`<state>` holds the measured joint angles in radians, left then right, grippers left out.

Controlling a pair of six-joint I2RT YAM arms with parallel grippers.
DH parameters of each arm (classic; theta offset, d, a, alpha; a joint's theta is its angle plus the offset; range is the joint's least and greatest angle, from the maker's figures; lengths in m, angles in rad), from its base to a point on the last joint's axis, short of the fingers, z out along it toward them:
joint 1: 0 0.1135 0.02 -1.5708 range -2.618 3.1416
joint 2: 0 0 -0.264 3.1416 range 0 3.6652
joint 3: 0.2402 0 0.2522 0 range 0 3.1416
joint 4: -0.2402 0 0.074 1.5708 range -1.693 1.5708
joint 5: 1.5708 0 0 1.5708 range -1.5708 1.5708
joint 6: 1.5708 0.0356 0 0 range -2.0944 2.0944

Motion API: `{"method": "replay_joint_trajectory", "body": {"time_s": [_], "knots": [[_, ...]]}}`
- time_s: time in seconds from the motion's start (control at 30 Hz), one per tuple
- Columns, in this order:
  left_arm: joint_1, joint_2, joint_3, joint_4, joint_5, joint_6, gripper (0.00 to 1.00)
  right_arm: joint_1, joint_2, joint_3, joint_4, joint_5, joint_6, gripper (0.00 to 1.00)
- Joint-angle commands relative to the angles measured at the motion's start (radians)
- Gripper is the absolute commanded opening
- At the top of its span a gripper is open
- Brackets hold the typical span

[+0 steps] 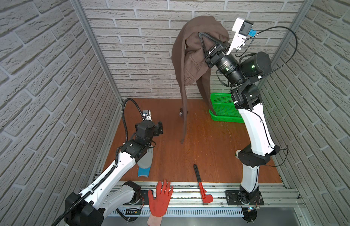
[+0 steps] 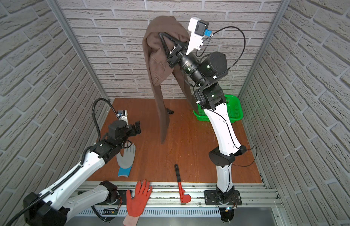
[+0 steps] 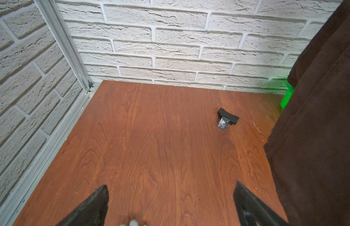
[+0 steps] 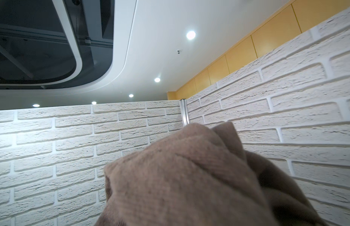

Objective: Fold and stack the trousers
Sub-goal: Place the trousers at the center of the table.

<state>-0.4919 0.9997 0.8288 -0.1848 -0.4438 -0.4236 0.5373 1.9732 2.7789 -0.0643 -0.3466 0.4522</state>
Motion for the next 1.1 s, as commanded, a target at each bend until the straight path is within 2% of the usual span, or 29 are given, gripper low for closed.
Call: {"method": "replay_joint_trajectory", "body": {"time_s": [0.0, 0.4, 0.53, 0.63, 0.77, 0.93, 1.07], "knots": [[0.009, -0.030, -0.026, 0.077, -0.003, -0.011, 0.98, 0.037, -0.012, 0.029, 0.110, -0.023, -0.026, 0.06], [0.031, -0.087, -0.088, 0.114, -0.004, -0.039, 0.98, 0.152, -0.002, 0.044, 0.149, 0.011, -0.111, 0.05], [0.033, -0.106, -0.095, 0.101, -0.003, -0.049, 0.98, 0.153, -0.002, 0.036, 0.080, 0.026, -0.124, 0.05], [0.033, -0.125, -0.101, 0.093, -0.003, -0.050, 0.98, 0.143, -0.008, -0.040, 0.009, 0.038, -0.145, 0.05], [0.033, -0.148, -0.107, 0.074, -0.006, -0.048, 0.98, 0.123, -0.102, -0.329, 0.015, 0.070, -0.168, 0.06], [0.034, -0.172, -0.112, 0.040, -0.018, -0.034, 0.98, 0.107, -0.250, -0.796, 0.093, 0.190, -0.222, 0.06], [0.036, -0.187, -0.112, 0.020, -0.024, -0.024, 0.98, 0.070, -0.342, -1.134, 0.161, 0.278, -0.197, 0.07]]}}
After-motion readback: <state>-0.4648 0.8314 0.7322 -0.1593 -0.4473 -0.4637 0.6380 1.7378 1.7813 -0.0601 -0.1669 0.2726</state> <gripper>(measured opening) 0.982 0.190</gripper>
